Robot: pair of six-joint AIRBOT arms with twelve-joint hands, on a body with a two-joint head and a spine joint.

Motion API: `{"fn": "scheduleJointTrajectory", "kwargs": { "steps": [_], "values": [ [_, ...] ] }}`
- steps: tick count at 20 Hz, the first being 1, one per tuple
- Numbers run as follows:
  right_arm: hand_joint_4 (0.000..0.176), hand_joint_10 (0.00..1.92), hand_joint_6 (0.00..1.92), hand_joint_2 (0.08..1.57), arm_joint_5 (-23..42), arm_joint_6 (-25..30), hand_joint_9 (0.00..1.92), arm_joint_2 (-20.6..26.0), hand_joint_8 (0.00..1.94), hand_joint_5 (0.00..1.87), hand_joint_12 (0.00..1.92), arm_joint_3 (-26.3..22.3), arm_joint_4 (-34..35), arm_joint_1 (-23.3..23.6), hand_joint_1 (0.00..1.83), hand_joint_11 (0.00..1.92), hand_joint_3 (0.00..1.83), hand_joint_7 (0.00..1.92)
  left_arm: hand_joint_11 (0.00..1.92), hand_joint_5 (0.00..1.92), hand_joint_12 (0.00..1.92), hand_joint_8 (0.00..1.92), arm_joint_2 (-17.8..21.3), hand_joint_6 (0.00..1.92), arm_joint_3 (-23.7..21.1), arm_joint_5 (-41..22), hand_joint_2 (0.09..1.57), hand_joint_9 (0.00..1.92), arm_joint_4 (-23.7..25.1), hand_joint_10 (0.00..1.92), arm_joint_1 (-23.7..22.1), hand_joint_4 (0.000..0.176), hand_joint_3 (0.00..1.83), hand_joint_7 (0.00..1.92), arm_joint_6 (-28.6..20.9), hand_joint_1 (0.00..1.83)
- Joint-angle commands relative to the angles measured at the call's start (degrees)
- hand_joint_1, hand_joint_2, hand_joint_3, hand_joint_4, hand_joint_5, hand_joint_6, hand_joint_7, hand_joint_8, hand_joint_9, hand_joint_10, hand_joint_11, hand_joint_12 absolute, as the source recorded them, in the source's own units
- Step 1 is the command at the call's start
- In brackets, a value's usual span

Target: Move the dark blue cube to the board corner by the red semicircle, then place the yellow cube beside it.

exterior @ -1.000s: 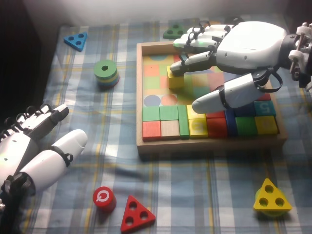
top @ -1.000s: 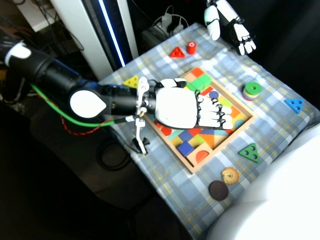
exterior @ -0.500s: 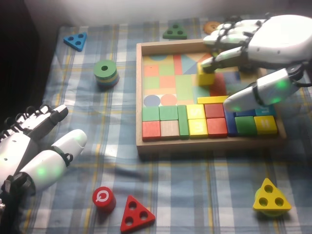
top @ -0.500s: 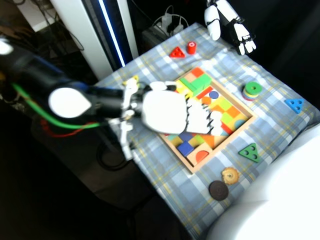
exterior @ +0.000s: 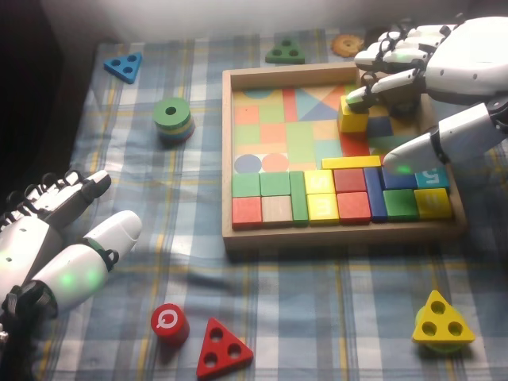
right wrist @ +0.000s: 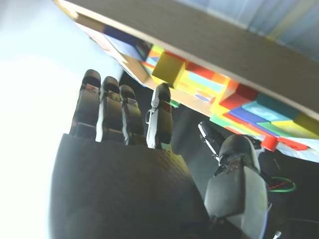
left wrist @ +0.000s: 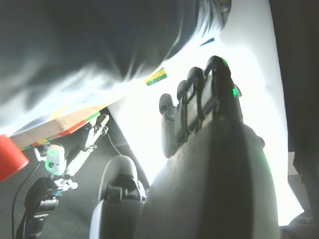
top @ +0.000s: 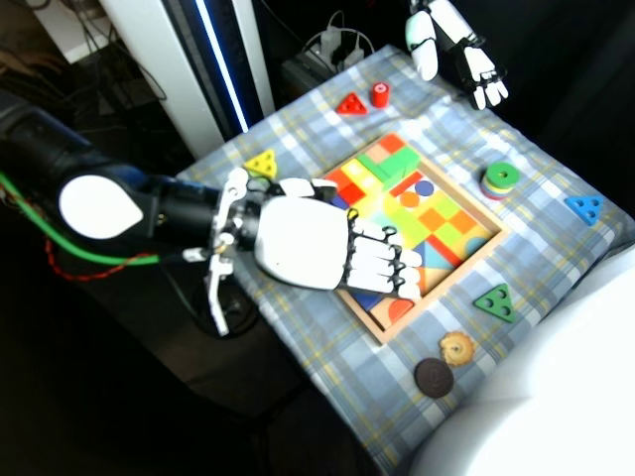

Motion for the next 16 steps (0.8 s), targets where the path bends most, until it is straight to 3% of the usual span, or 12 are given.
{"fn": "scheduleJointTrajectory", "kwargs": {
  "steps": [1,4,5,7,8,9,11,12,14,16],
  "values": [
    [0.135,0.00,0.00,0.98,1.9,-0.9,0.00,0.0,0.00,0.33,0.00,0.2,1.4,0.5,0.00,0.00,0.00,0.00,0.00,0.30,0.00,0.01,-0.1,0.01,0.1,-6.2,1.23,0.10,2.5,0.01,-0.4,0.038,0.00,0.17,-0.3,0.00],
    [0.142,0.00,0.00,0.98,1.8,-3.7,0.00,0.5,0.00,0.34,0.00,0.2,4.2,0.5,0.00,0.00,0.00,0.00,0.00,0.30,0.00,0.00,-0.1,0.00,0.1,-6.1,1.23,0.10,2.5,0.00,-0.4,0.050,0.00,0.16,-0.3,0.00],
    [0.132,0.00,0.00,0.97,1.7,-4.2,0.00,0.7,0.00,0.34,0.00,0.2,4.7,0.5,0.00,0.00,0.00,0.00,0.00,0.29,0.00,0.00,-0.1,0.00,0.1,-6.1,1.23,0.10,2.5,0.00,-0.4,0.047,0.00,0.16,-0.3,0.00],
    [0.130,0.00,0.00,0.98,1.5,-4.3,0.00,1.1,0.00,0.33,0.00,0.2,4.9,0.5,0.00,0.00,0.00,0.00,0.00,0.30,0.00,0.00,-0.1,0.00,0.1,-6.1,1.24,0.10,2.4,0.00,-0.4,0.040,0.00,0.16,-0.3,0.00],
    [0.127,0.00,0.00,0.99,1.3,-4.4,0.00,1.4,0.00,0.34,0.00,0.1,4.9,0.5,0.00,0.00,0.01,0.00,0.00,0.30,0.00,0.00,-0.1,0.00,0.1,-6.1,1.24,0.10,2.4,0.00,-0.4,0.044,0.00,0.16,-0.3,0.00],
    [0.140,0.00,0.00,1.01,1.0,-4.5,0.00,1.8,0.00,0.34,0.00,0.1,4.9,0.5,0.00,0.00,0.01,0.00,0.00,0.30,0.00,0.00,-0.1,0.00,0.1,-6.1,1.24,0.11,2.4,0.01,-0.4,0.044,0.00,0.16,-0.3,0.00],
    [0.143,0.00,0.00,1.02,0.8,-4.5,0.00,2.2,0.00,0.34,0.00,0.1,5.3,0.5,0.00,0.00,0.02,0.00,0.00,0.30,0.00,0.00,-0.1,0.00,0.1,-6.0,1.23,0.11,2.4,0.00,-0.4,0.052,0.00,0.16,-0.3,0.00],
    [0.142,0.00,0.00,1.02,0.8,-4.9,0.00,2.2,0.00,0.33,0.00,0.1,5.7,0.5,0.00,0.00,0.02,0.00,0.00,0.30,0.00,0.00,-0.1,0.00,0.1,-6.0,1.23,0.10,2.4,0.00,-0.4,0.049,0.00,0.16,-0.3,0.00],
    [0.160,0.00,0.00,1.01,0.8,-6.0,0.00,2.2,0.00,0.33,0.00,0.0,6.5,0.5,0.00,0.00,0.01,0.00,0.00,0.29,0.00,0.00,-0.1,0.00,0.1,-5.9,1.23,0.10,2.3,0.00,-0.4,0.041,0.00,0.16,-0.3,0.00],
    [0.122,0.00,0.00,1.03,1.3,-6.4,0.00,2.5,0.00,0.33,0.00,-0.7,6.7,1.3,0.00,0.00,0.02,0.00,0.00,0.28,0.00,0.00,-0.1,0.00,0.1,-5.9,1.23,0.10,2.3,0.00,-0.4,0.050,0.00,0.16,-0.3,0.00]
  ]
}}
